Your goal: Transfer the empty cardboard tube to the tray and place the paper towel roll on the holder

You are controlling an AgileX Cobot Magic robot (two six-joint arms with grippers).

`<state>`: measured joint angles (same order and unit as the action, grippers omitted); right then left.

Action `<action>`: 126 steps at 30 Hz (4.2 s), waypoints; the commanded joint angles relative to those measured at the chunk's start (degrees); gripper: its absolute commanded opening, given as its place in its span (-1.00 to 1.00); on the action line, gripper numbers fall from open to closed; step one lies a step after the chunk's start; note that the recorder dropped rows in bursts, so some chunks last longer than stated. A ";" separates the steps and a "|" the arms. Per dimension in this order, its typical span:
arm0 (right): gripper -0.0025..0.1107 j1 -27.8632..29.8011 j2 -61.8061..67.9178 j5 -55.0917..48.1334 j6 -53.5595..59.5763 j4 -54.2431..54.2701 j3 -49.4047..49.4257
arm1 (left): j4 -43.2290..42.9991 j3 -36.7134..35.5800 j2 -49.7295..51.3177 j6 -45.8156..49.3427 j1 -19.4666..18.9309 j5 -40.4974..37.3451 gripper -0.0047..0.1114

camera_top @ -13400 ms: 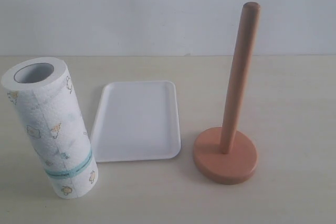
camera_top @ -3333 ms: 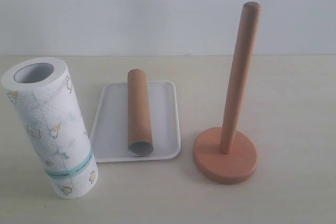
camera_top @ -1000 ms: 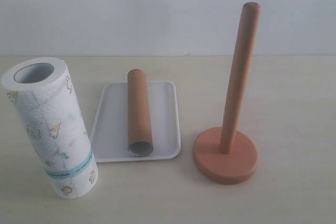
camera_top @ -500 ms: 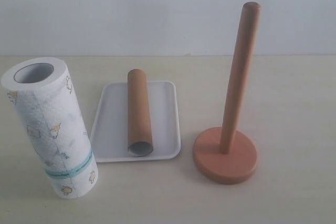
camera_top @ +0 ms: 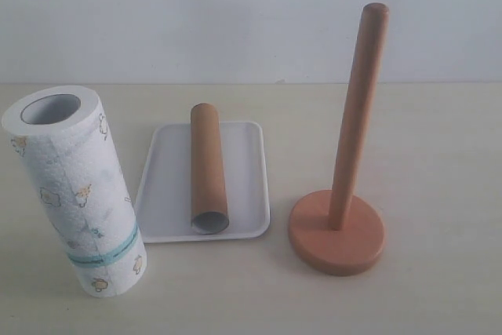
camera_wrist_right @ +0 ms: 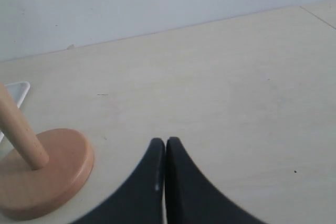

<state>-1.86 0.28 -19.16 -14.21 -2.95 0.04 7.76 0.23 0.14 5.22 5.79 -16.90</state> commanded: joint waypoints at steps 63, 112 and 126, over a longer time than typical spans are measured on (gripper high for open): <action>-0.96 0.20 -0.28 0.66 0.01 -0.25 -0.04 | -43.06 -0.23 35.19 -48.23 -0.07 46.23 -0.84; -0.96 0.20 -0.28 0.66 0.01 -0.25 -0.04 | -41.03 5.83 77.30 -27.04 -0.07 74.64 0.84; -0.96 0.20 -0.28 0.66 0.01 -0.25 -0.04 | -39.64 12.11 90.35 -23.51 -0.07 76.85 0.42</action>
<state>-1.86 0.28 -18.94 -14.21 -2.95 0.04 -32.33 11.99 90.27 -18.69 5.79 59.08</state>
